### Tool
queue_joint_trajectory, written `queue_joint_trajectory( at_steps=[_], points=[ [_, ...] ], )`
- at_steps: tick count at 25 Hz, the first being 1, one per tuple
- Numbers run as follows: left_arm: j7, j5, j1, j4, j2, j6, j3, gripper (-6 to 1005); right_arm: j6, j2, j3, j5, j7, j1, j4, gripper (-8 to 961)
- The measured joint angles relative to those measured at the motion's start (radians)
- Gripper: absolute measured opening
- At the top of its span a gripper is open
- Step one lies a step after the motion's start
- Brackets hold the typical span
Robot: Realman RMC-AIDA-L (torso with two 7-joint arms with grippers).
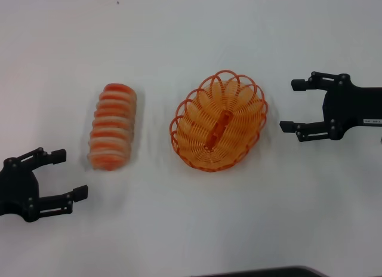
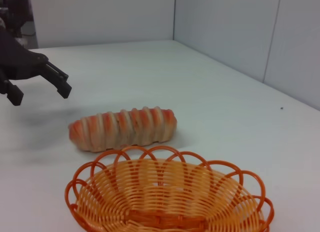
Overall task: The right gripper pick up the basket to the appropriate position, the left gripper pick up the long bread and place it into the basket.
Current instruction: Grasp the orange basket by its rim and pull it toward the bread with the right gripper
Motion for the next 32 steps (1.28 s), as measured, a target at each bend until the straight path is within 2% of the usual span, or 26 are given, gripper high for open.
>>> queue_joint_trajectory(
  at_steps=[11,15,20,25,32],
  points=[
    [-0.002,0.001,0.006,-0.001,0.003,-0.013,0.000,932,0.013,0.000,-0.012,-0.001,0.019,-0.003,0.000,924],
    [-0.003,0.001,0.007,-0.002,0.000,-0.014,-0.003,932,0.029,0.000,0.004,0.017,0.157,0.014,0.001,923],
    [-0.003,0.001,0.008,-0.002,0.000,-0.015,-0.007,933,0.043,-0.010,-0.015,-0.014,0.567,0.104,-0.029,920],
    [-0.004,0.001,0.008,-0.003,-0.002,-0.012,-0.006,933,0.072,-0.015,-0.104,-0.187,0.937,0.235,-0.108,917],
    [-0.004,0.001,0.010,-0.010,-0.002,-0.007,-0.002,932,0.133,0.003,-0.215,-0.412,1.132,0.384,-0.161,916]
  ],
)
